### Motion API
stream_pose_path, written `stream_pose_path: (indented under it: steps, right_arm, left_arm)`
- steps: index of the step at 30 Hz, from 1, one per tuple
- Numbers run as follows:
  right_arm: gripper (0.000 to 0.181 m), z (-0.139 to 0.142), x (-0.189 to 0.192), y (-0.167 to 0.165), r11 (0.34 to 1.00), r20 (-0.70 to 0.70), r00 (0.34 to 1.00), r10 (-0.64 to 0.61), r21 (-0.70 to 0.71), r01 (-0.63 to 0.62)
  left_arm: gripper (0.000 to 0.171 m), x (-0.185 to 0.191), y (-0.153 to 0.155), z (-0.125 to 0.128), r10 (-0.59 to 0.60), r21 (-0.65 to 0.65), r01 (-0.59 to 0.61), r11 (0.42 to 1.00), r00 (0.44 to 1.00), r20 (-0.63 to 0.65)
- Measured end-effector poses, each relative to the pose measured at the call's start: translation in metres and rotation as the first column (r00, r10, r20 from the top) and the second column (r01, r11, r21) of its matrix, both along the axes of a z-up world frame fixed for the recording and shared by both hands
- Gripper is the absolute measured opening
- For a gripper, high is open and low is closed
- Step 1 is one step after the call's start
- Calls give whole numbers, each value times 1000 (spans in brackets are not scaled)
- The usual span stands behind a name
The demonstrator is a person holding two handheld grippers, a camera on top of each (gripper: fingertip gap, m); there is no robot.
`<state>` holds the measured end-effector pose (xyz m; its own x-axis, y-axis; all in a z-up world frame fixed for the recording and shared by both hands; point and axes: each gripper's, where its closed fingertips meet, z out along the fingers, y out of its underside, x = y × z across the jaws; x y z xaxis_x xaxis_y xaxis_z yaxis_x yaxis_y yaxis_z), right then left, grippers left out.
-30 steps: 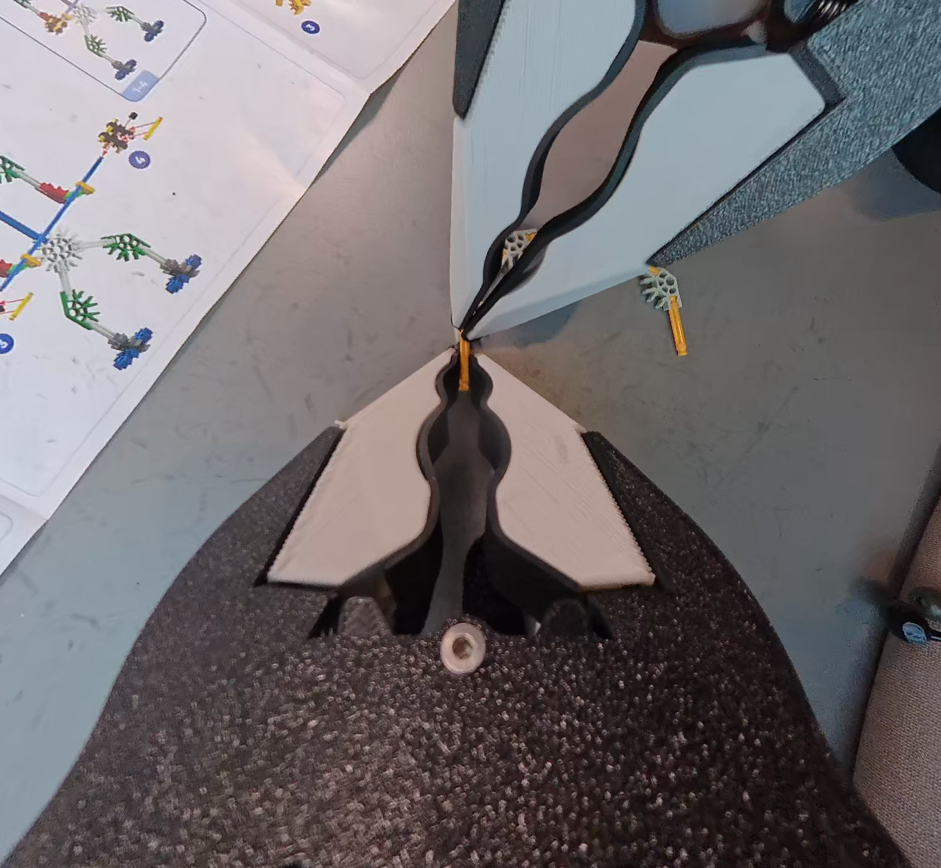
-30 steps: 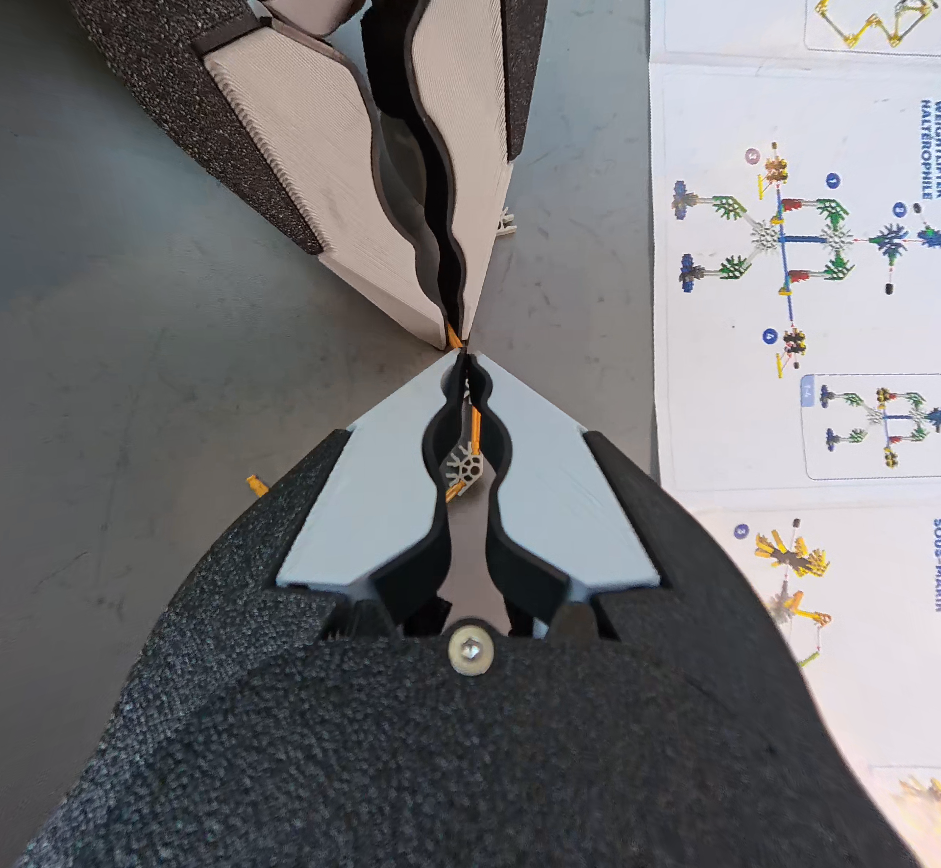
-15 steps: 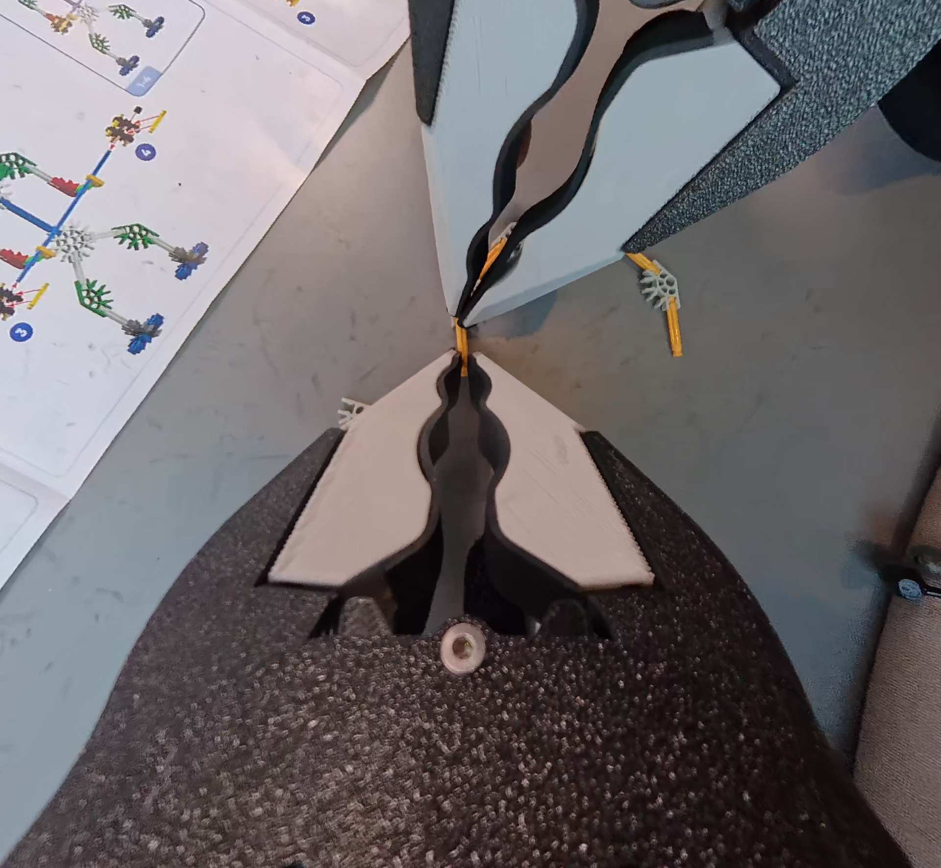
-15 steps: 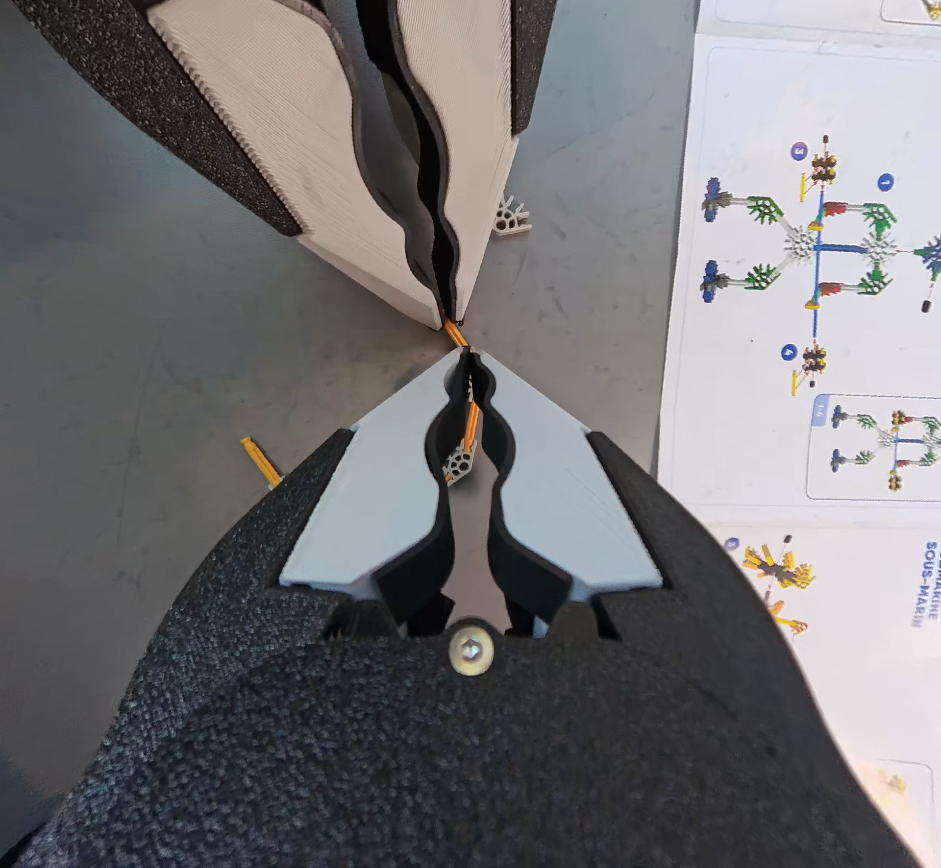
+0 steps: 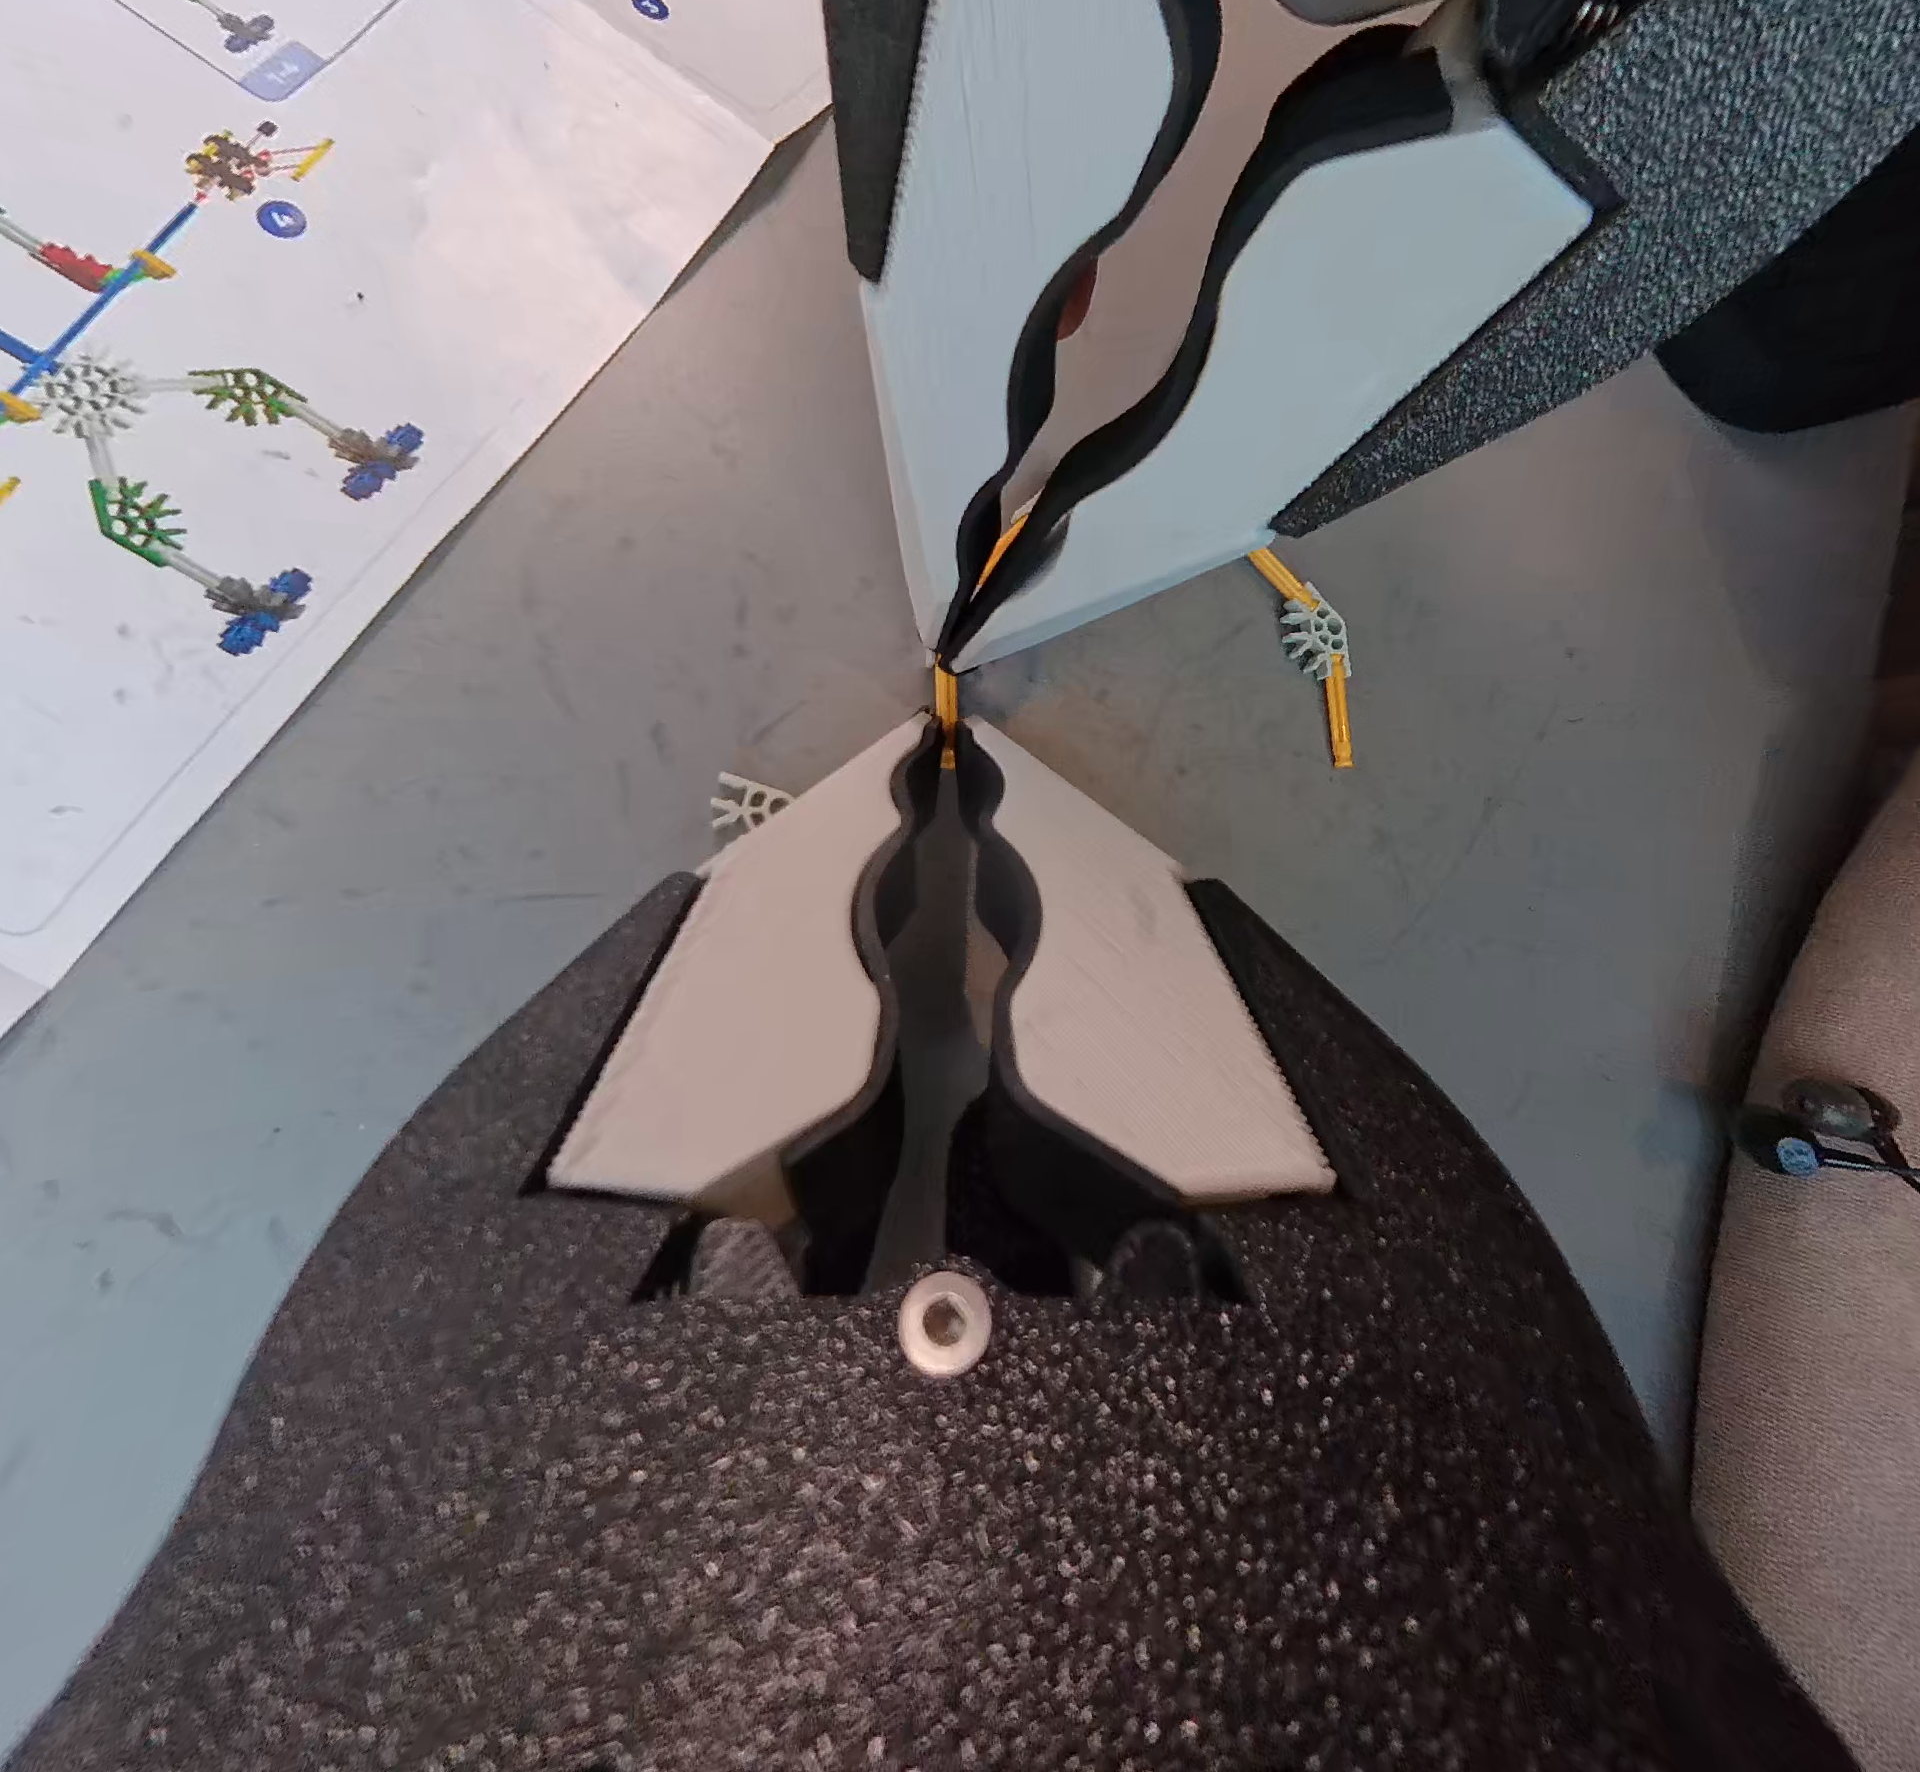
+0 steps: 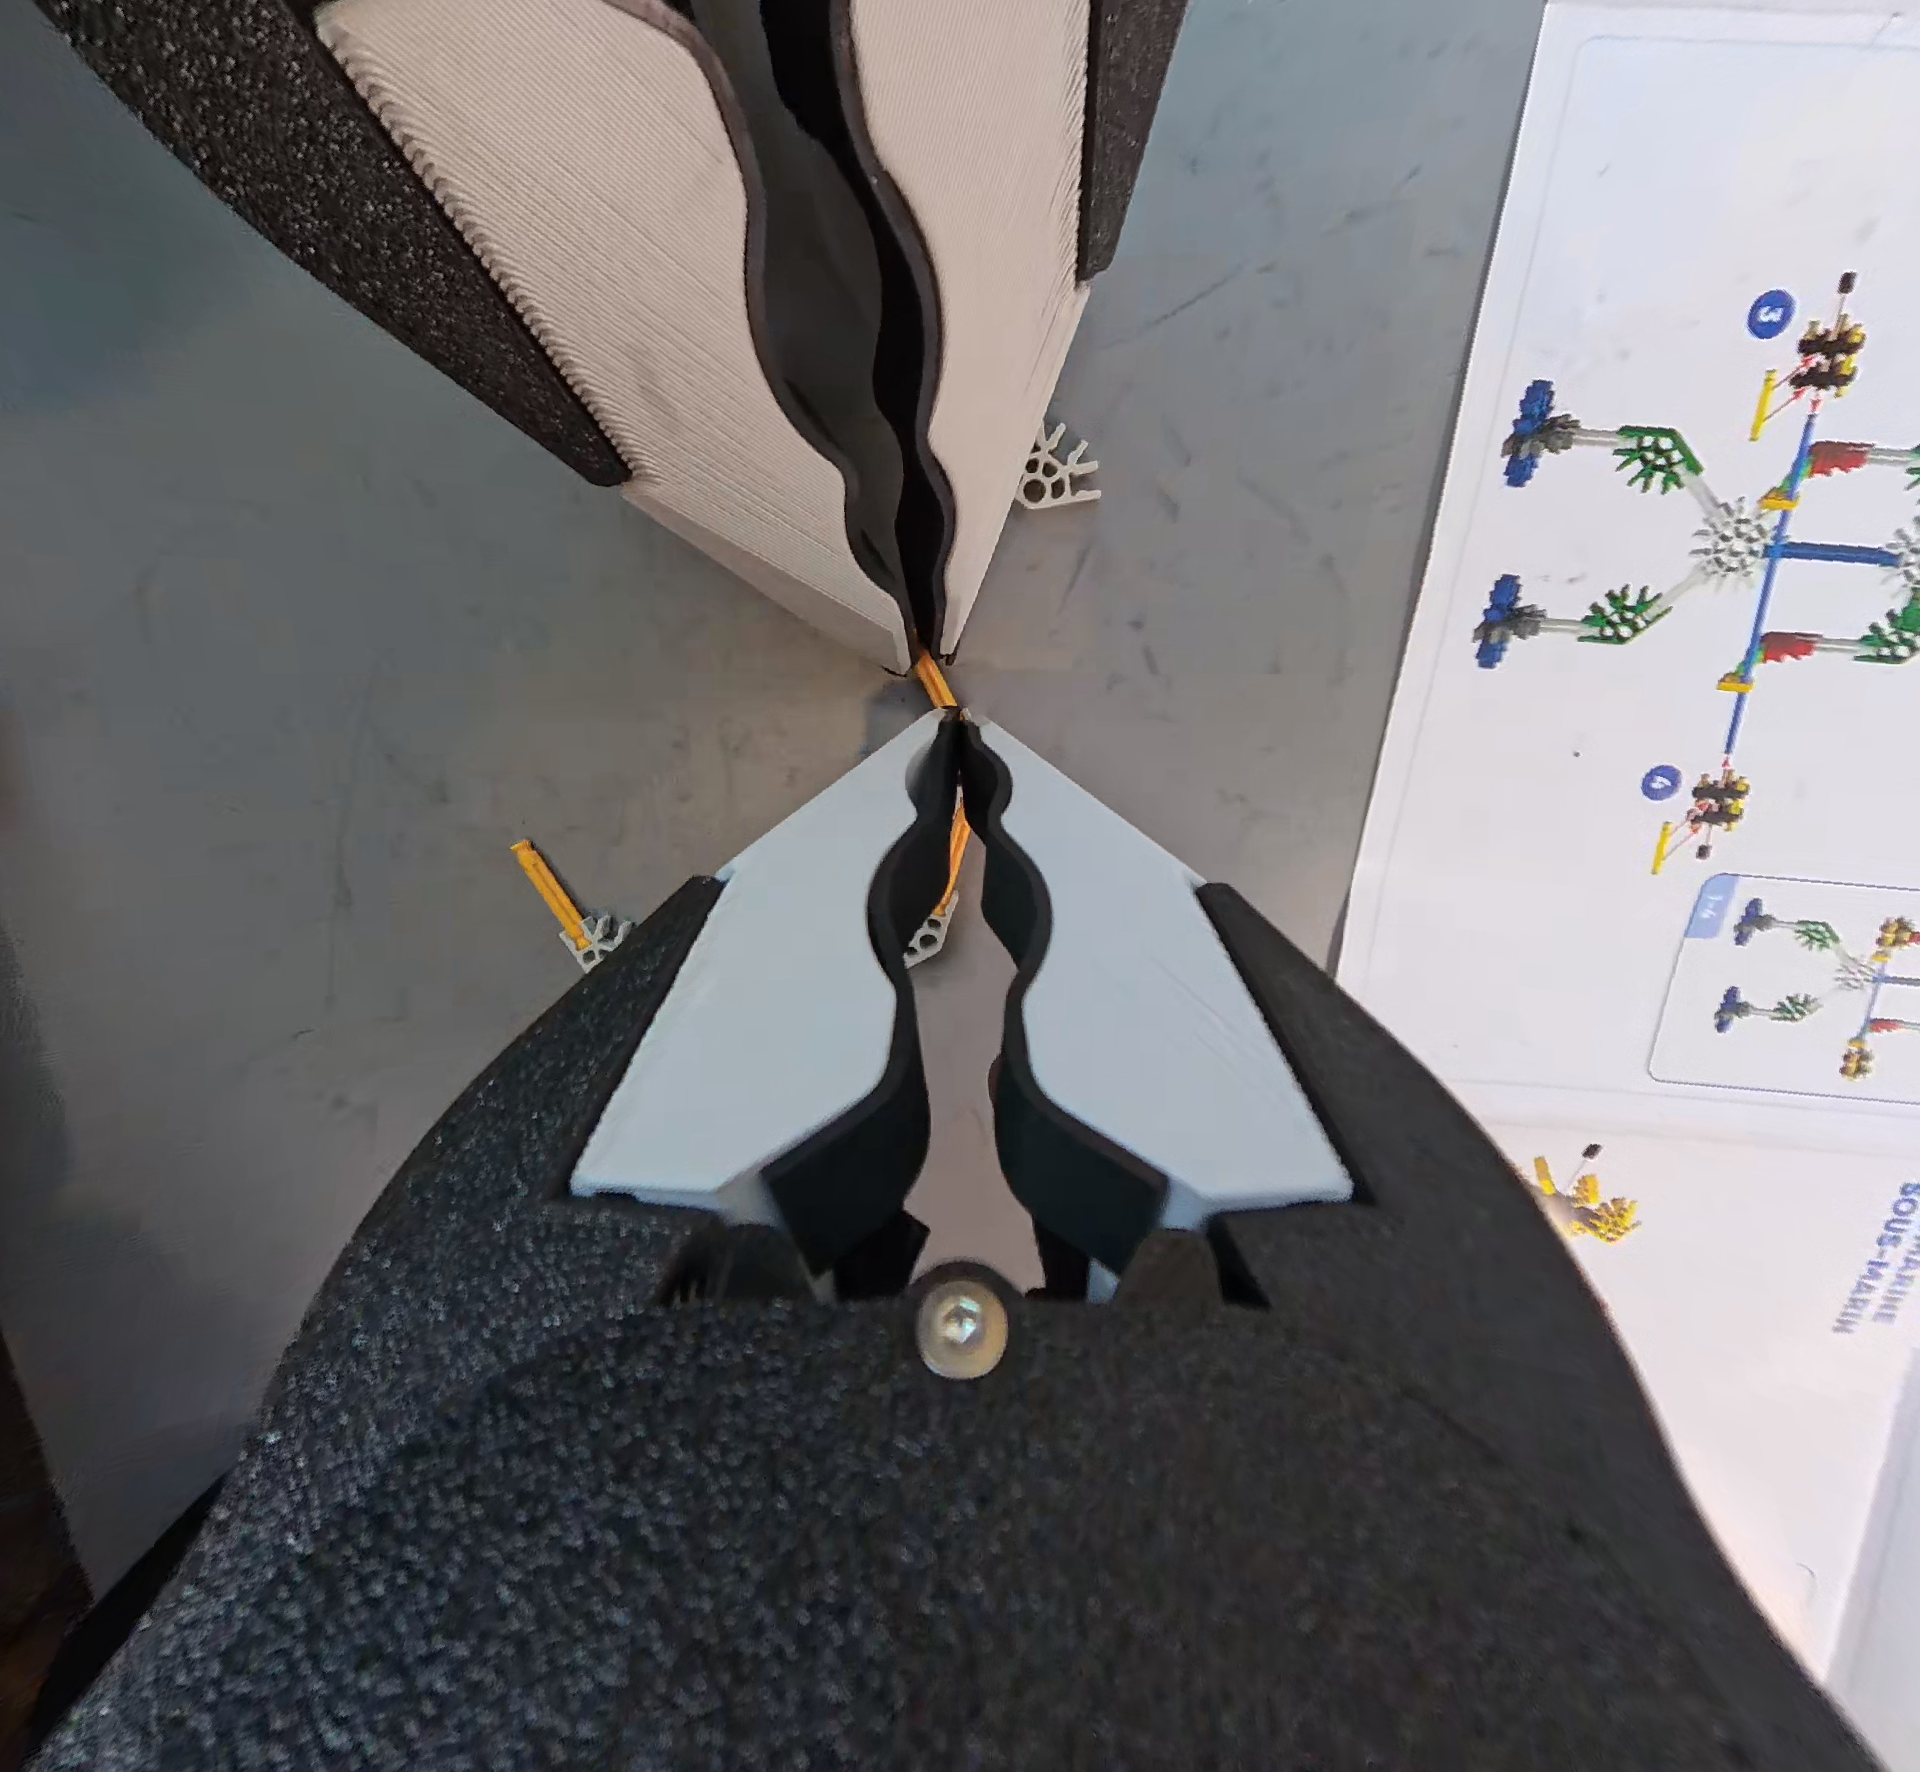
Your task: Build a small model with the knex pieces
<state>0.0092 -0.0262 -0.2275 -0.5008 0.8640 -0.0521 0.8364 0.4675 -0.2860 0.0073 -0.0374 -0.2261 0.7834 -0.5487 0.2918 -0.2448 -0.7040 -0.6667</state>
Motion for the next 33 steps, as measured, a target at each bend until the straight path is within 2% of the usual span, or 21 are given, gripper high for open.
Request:
stream_pose_path:
  steps: [4, 11, 13, 16, 17, 20, 23, 28, 33]
  right_arm:
    - [0, 0, -3, -2, 1000, 33, 999, -14, -15, 15]
    - [0, 0, -5, -3, 1000, 2, 1000, -24, 11, 24]
    - [0, 0, -6, -3, 1000, -38, 999, -18, 9, 18]
    - [1, 3, -3, -3, 997, -115, 991, -73, -32, 70]
    - [9, 8, -2, -3, 994, -150, 983, -102, -58, 95]
    - [8, 23, 5, 4, 985, -231, 959, -164, -85, 148]
    - [3, 22, 11, 11, 986, -259, 951, -166, -46, 160]
    - [0, 15, -3, 1, 992, -267, 955, -125, -44, 118]
    - [0, 2, -8, -2, 997, -203, 976, -79, 0, 81]
  left_arm:
    - [3, -4, -1, 0, 9, -12, -9, 1000, 1000, 15]
    - [2, -6, -3, -1, -10, 10, 11, 1000, 1000, -9]
    - [2, -6, -3, -1, -22, 14, 22, 1000, 999, -33]
    - [2, -6, -3, -1, -21, 14, 22, 1000, 999, -43]
    - [2, -6, -3, -1, -20, 10, 20, 1000, 999, -33]
    - [2, -6, -3, -1, -24, 7, 24, 1000, 999, -24]
    - [2, -6, -3, -1, -24, 7, 24, 1000, 999, -26]
    - [3, -5, -2, 0, -14, 10, 14, 1000, 1000, -9]
    - [6, -9, -4, 3, -19, -5, 19, 1000, 999, 25]
